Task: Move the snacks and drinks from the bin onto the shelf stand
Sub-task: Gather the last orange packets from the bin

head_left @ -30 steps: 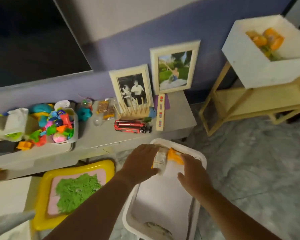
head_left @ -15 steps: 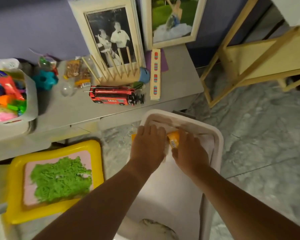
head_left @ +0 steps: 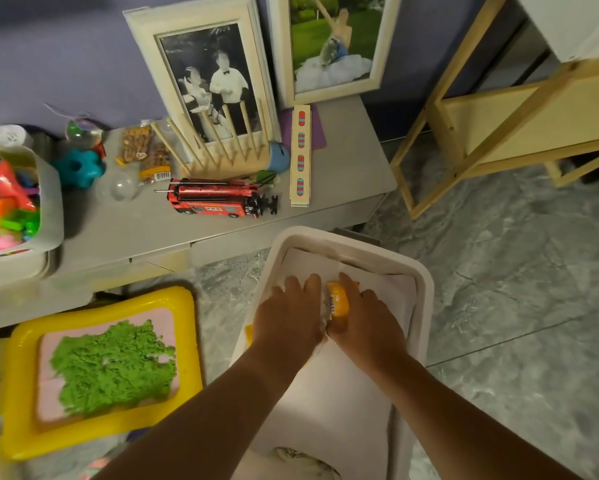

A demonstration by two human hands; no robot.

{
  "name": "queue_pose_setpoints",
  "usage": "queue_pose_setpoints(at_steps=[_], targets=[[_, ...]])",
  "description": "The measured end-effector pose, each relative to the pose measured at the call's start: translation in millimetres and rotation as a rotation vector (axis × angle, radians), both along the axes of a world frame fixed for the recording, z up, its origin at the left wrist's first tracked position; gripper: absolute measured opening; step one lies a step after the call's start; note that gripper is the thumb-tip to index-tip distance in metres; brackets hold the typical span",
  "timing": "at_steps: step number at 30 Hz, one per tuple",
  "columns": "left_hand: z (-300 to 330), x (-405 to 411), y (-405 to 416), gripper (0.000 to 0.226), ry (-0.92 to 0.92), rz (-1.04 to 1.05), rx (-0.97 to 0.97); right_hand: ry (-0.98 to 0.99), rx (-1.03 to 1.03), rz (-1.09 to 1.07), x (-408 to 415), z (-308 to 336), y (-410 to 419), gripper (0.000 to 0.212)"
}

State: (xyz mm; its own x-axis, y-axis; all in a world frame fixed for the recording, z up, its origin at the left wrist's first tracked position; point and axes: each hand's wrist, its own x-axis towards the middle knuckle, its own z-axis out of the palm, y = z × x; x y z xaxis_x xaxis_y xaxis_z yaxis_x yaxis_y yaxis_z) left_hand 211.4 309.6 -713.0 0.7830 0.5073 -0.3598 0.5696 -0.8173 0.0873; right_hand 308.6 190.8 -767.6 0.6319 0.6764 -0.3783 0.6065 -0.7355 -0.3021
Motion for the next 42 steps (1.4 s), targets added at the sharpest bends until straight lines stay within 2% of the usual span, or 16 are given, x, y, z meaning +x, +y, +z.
queue_pose_setpoints(at_steps=[4,8,10,14,20,26,31,36,42], targets=[[2.9,-5.9,3.9,0.072,-0.112,0.167,-0.202,0.085,0.107,-0.073,0.8,16.7,-6.4,0.09],[21.6,-15.9,23.6,0.083,-0.318,0.385,-0.569,0.2,0.264,-0.147,6.9,54.6,-14.1,0.087],[42.3,-19.8,33.5,0.077,-0.43,0.416,-0.682,0.234,0.335,-0.171,12.4,84.7,-19.1,0.086],[105.3,-13.3,46.8,0.076,-0.561,0.493,-0.735,0.227,0.442,-0.153,29.9,159.1,-23.1,0.088],[251.5,48.4,59.4,0.067,-0.763,0.411,-0.925,0.164,0.599,-0.199,83.2,306.0,-20.0,0.089],[409.0,123.9,32.7,0.059,-0.964,0.236,-0.966,-0.01,0.76,-0.244,149.2,455.0,-51.2,0.09],[492.9,204.4,-10.4,0.061,-1.057,0.126,-0.862,-0.114,0.843,-0.229,218.9,537.1,-88.8,0.089],[525.4,285.1,-69.9,0.057,-1.099,0.12,-0.804,-0.156,0.869,-0.244,296.2,564.3,-143.9,0.087],[522.0,366.8,-131.1,0.056,-1.122,0.172,-0.82,-0.134,0.841,-0.245,376.9,558.7,-204.5,0.091]])
